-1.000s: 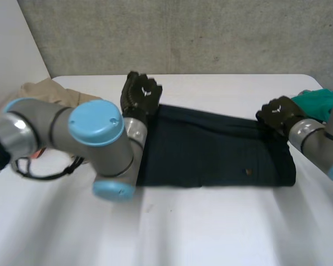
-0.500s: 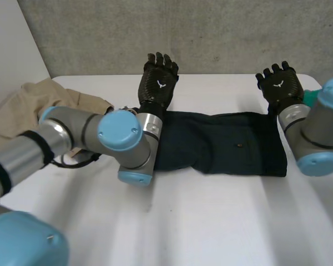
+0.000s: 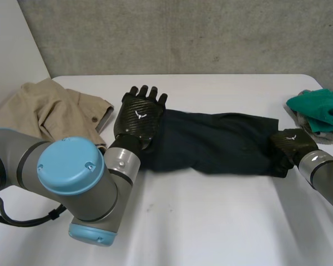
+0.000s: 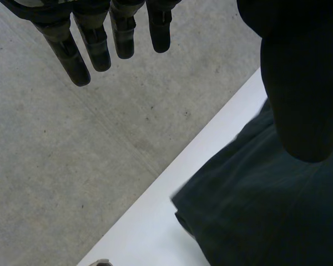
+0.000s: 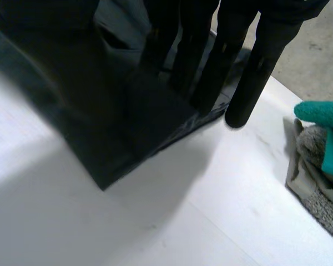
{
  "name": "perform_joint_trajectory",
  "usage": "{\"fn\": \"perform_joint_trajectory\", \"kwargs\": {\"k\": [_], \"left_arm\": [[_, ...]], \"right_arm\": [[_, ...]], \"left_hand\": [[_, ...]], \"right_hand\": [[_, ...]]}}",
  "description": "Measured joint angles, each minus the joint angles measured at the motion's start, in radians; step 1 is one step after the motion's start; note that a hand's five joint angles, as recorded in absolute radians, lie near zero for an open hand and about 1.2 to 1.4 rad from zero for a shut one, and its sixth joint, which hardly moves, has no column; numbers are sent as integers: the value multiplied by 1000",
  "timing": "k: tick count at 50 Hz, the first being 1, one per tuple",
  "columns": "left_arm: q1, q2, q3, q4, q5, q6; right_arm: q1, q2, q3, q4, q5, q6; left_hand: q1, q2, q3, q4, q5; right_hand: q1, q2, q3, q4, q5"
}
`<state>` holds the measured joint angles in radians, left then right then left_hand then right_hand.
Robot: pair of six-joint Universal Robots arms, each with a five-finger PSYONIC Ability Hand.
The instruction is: Fold the laundry.
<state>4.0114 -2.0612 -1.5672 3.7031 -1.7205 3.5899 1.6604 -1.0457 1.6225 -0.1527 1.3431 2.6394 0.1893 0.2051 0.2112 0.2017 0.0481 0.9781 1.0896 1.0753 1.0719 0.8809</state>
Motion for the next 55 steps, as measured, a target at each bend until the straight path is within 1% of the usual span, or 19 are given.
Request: {"fn": "perform_joint_trajectory", "kwargs": {"k": [2,6,12,17,23,26,30,32,33,34,36,40,41,45,46,47,49,52,55], "left_arm": [[0,2,-1,0,-2,0],[0,20,-7,-1,-3,2],[1,83,-34,-1,-3,3],[1,130,-62,0,-3,0],[3,158,-88,1,-5,-11],[7,168,-100,1,-5,-20],[11,170,-108,1,-5,-23],[14,170,-109,1,-5,-24],[14,170,-109,1,-5,-24],[16,170,-107,2,-4,-24],[18,169,-98,4,-3,-25],[20,162,-69,8,-2,-25],[18,155,-45,10,-1,-25],[10,118,27,7,3,-30],[10,118,27,7,3,-30],[2,88,73,1,4,-38],[-12,45,132,-14,9,-54],[-31,-30,224,-60,26,-86],[-43,-110,317,-130,52,-116]], "right_arm": [[-13,14,-5,-16,13,-21],[-41,1,-4,-37,58,-103],[-65,-81,7,-66,136,-334],[-21,-113,-5,-117,139,-490],[166,-110,-10,-227,10,-559],[313,-84,13,-290,-143,-573],[397,-40,38,-310,-253,-575],[430,-12,49,-311,-300,-569],[434,-9,51,-311,-307,-566],[440,-3,53,-309,-316,-558],[440,-12,56,-306,-322,-519],[408,-73,56,-303,-316,-378],[374,-120,54,-303,-311,-250],[294,-208,41,-299,-303,75],[294,-208,41,-299,-303,75],[252,-238,26,-288,-300,249],[213,-250,6,-264,-298,381],[167,-227,-42,-186,-296,461],[139,-169,-108,-81,-293,456]], "left_hand": [[0,0,0,0,0],[0,0,0,0,0],[0,0,0,0,0],[0,0,0,0,0],[0,0,0,0,0],[0,0,0,0,0],[0,0,0,0,0],[0,0,0,0,0],[0,0,0,0,0],[0,0,0,0,0],[0,0,0,0,0],[0,0,0,0,0],[0,0,0,0,0],[0,0,0,0,0],[0,0,0,0,0],[0,0,0,0,0],[0,0,0,0,0],[0,0,0,0,0],[0,0,0,0,0]], "right_hand": [[34,76,90,102,67],[41,77,96,124,71],[93,90,105,124,98],[108,92,108,127,98],[119,92,118,128,110],[119,92,120,128,116],[106,46,68,74,91],[-212,-310,-281,-274,-247],[-295,-373,-341,-334,-329],[-550,-652,-613,-585,-588],[-733,-843,-818,-810,-789],[-748,-873,-862,-859,-830],[-748,-873,-862,-859,-830],[-748,-873,-862,-858,-830],[-748,-873,-862,-858,-830],[-748,-873,-862,-858,-830],[-748,-873,-862,-858,-830],[-748,-873,-862,-859,-830],[-748,-873,-862,-859,-830]]}}
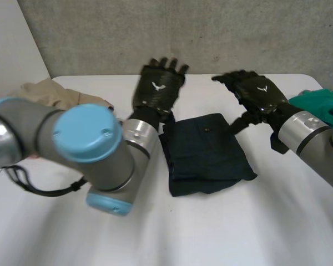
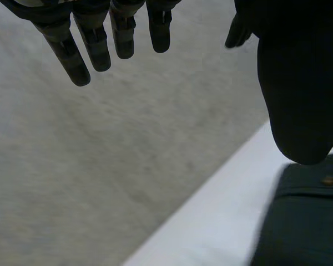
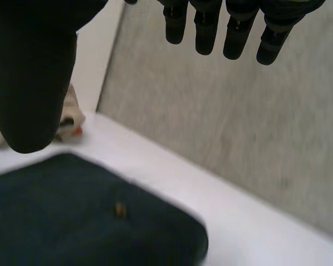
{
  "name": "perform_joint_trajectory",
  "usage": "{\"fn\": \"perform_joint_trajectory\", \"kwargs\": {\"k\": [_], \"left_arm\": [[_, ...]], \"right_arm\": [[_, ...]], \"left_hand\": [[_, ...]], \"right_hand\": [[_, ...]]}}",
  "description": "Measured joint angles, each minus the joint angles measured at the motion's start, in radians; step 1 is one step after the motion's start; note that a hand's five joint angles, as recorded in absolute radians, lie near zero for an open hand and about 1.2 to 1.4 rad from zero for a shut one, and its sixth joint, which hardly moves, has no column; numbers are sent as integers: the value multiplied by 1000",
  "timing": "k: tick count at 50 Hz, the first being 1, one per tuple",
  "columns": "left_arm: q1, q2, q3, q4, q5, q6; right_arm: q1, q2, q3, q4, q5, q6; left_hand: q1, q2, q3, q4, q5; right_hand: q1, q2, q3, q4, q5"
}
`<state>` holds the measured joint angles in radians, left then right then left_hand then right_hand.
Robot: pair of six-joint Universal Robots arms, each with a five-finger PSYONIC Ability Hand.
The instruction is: Fold the laundry.
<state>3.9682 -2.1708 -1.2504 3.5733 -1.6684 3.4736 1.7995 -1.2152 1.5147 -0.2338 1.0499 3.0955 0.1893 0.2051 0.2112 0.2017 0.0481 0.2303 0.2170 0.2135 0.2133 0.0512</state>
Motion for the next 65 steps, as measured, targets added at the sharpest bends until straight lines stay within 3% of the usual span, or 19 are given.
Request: {"fn": "perform_joint_trajectory", "kwargs": {"k": [7,14,21,27,31,37,45,54,65], "left_arm": [[-13,-216,245,-261,37,-57],[-11,-395,444,-556,-29,-96],[-9,-403,466,-641,-63,-102],[-8,-318,446,-655,-60,-106],[-5,-220,423,-647,-54,-108],[-2,-65,362,-624,-41,-128],[12,54,234,-595,75,-182],[28,85,154,-572,148,-195],[26,82,137,-538,142,-194]], "right_arm": [[-14,213,-223,275,11,-121],[-5,421,-410,420,22,-237],[7,485,-453,449,86,-340],[11,427,-419,444,159,-457],[12,334,-347,384,178,-489],[12,127,-76,110,180,-502],[25,-60,359,-225,124,-507],[39,-42,551,-377,-2,-521],[44,140,439,-467,-18,-585]], "left_hand": [[0,0,0,0,0],[0,0,0,0,0],[0,-15,0,0,0],[0,-17,0,0,0],[0,-17,0,0,0],[0,-17,0,0,0],[0,-17,0,0,0],[0,-17,0,0,0],[0,-17,0,0,0]], "right_hand": [[0,0,0,0,0],[0,0,0,0,0],[0,-21,0,0,0],[-20,-31,0,0,0],[-20,-31,0,0,0],[-20,-31,0,0,-1],[-20,-31,0,0,-2],[-20,-31,0,0,-2],[54,78,82,82,75]]}}
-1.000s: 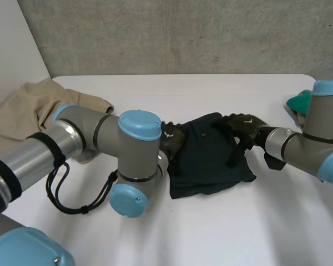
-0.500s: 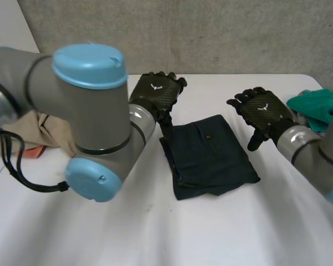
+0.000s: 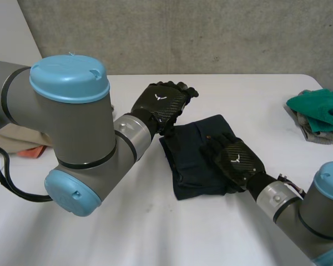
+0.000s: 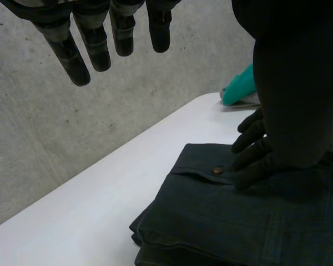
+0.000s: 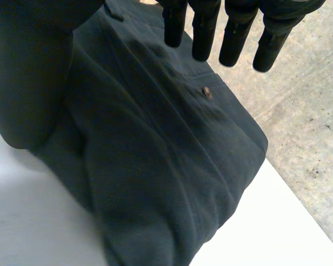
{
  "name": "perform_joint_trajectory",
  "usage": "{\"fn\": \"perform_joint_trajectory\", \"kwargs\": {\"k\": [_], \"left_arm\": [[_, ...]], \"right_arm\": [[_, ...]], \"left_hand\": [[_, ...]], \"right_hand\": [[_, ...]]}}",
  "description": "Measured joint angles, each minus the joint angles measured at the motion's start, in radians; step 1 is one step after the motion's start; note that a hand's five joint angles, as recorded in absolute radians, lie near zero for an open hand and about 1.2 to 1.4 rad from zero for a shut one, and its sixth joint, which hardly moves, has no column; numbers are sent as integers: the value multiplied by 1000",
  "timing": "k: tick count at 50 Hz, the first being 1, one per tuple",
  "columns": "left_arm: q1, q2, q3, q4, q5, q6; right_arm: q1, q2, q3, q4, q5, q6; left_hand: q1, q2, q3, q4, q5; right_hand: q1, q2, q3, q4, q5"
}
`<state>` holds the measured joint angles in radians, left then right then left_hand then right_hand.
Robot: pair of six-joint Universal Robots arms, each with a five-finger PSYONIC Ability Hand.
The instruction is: Fold the laundry.
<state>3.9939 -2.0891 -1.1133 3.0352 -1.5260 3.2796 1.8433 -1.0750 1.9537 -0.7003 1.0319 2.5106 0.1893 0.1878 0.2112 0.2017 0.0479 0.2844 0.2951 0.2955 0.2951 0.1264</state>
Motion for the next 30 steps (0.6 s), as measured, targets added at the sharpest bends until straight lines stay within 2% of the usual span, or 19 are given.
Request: {"fn": "perform_joint_trajectory", "kwargs": {"k": [12,14,16,18,24,30], "left_arm": [[4,-2,-1,1,0,0],[4,-3,-1,1,1,0],[4,-3,-2,1,1,0],[4,-2,-4,1,1,0],[5,1,-7,2,2,0],[5,19,0,3,3,0]], "right_arm": [[25,108,-151,-13,38,-6],[32,129,-186,-9,47,-2],[38,146,-218,-5,54,5],[42,157,-245,-2,57,17],[47,156,-352,2,79,107],[33,83,-461,9,114,232]], "left_hand": [[0,0,0,0,0],[0,0,0,0,0],[0,0,0,0,0],[0,0,0,0,0],[0,0,0,0,0],[0,0,0,0,0]], "right_hand": [[188,170,178,176,112],[372,367,366,365,287],[605,666,655,652,514],[705,844,833,833,684],[712,864,867,879,739],[733,864,867,880,739]]}}
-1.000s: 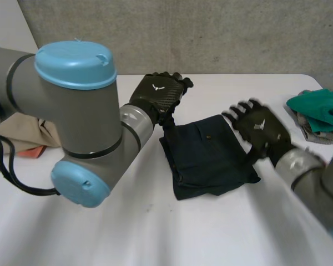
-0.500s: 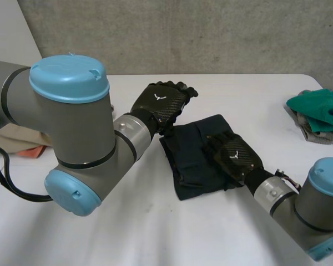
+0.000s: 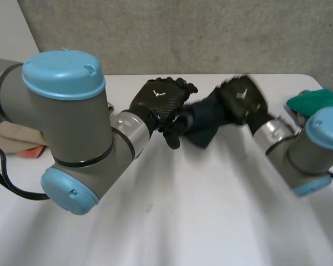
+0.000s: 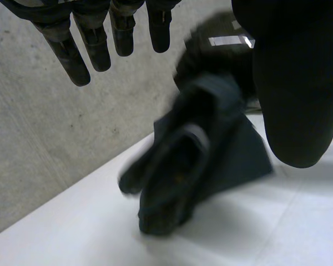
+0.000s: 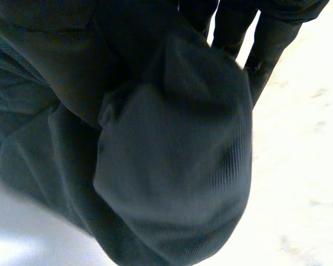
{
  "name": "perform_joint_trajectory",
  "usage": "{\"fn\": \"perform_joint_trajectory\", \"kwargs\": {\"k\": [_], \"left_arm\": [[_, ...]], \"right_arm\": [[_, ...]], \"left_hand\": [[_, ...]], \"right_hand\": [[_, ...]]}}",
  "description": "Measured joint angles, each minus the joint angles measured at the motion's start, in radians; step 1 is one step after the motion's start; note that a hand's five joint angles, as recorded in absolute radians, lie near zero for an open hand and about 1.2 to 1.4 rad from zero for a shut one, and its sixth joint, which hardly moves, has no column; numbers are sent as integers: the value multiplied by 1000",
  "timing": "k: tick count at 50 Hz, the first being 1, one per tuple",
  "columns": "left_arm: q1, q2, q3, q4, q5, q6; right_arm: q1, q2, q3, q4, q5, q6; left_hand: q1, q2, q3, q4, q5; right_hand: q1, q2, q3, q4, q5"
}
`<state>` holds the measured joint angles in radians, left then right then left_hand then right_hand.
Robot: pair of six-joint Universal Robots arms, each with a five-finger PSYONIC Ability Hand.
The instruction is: Fold the laundry.
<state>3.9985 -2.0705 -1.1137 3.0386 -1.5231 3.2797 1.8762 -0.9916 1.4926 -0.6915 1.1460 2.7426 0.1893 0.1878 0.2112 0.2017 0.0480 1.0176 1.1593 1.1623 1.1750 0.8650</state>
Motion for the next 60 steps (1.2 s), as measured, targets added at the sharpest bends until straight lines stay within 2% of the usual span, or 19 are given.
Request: {"fn": "perform_joint_trajectory", "kwargs": {"k": [4,10,20,25,33,45,49,50,53,60], "left_arm": [[0,17,2,7,1,0],[-2,41,-3,16,3,0],[-15,56,-15,18,6,-1],[-28,56,-21,18,7,0],[-60,58,-35,27,26,-2],[-78,128,-112,121,135,-4],[-80,142,-131,147,145,-5],[-80,144,-134,150,146,-5],[-82,145,-139,155,145,-5],[-88,146,-145,154,142,-5]], "right_arm": [[-46,-46,-64,-4,10,88],[-186,-72,-189,-19,13,233],[-443,49,-378,-85,-6,395],[-566,160,-427,-138,-79,430],[-717,344,-471,-180,-276,495],[-791,406,-380,-241,-355,487],[-797,388,-339,-250,-359,471],[-798,381,-330,-248,-359,468],[-801,347,-299,-233,-358,462],[-825,224,-224,-148,-353,446]], "left_hand": [[0,0,0,0,0],[0,0,0,0,0],[0,0,0,0,0],[0,0,0,0,0],[0,0,0,0,0],[0,0,0,0,0],[0,0,0,0,0],[0,0,0,0,0],[0,0,0,0,0],[0,0,0,0,0]], "right_hand": [[2,0,0,8,11],[2,0,0,8,19],[2,0,0,12,19],[2,0,0,12,33],[2,0,10,20,33],[2,0,10,19,64],[-264,-405,-398,-406,-289],[-425,-574,-567,-577,-459],[-762,-907,-907,-917,-777],[-782,-941,-948,-961,-814]]}}
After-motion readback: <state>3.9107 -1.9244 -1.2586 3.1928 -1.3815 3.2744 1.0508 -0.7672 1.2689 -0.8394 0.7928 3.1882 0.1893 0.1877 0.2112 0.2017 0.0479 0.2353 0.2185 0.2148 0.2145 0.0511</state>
